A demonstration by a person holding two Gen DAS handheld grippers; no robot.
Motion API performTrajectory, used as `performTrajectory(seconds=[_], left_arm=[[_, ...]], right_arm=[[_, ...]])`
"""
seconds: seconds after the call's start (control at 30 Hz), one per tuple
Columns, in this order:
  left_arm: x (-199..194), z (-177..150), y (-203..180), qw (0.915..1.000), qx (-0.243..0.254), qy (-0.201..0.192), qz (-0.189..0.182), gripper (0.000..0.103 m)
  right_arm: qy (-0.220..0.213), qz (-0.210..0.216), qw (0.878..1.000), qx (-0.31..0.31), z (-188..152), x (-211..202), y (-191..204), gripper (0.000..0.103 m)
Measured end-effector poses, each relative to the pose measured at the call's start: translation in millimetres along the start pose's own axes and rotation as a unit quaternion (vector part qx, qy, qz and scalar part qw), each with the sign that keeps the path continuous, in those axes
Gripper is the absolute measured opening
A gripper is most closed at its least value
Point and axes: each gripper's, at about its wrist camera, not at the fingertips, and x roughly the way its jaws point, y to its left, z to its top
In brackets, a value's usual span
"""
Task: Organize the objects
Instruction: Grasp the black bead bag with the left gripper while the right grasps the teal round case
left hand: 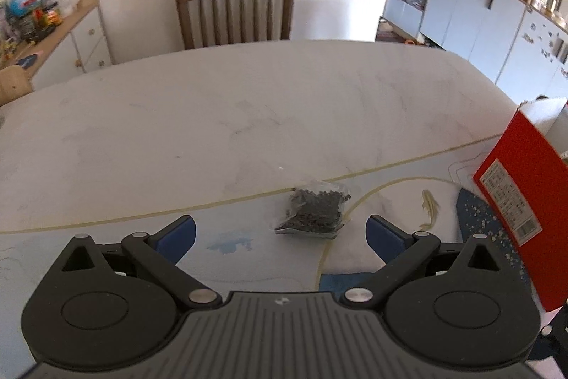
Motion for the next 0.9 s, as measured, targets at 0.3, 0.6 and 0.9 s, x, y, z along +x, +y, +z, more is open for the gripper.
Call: performTrajectory(seconds=[0.3,0.6,0.9], left_arm=[[30.7,-5.4,-12.8,0.9995,0.028,-0.001,-0.015,0.103],[44.7,-12.7,-15.9,0.9991,0.038,-0.012,-0.016,0.102],[50.1,-13.2,-18.9,0.9984,0.050,-0.013,-0.022,0.077]], right_arm=[[0.019,0.007,0.999,-0.037,-1.1,27.9,12.7,0.088],[0.026,0.003,0.998,-0.049,-3.3,41.2,16.5,0.075],[0.021,0.008,0.998,-0.050,-0.7,43.0,17.5,0.056]])
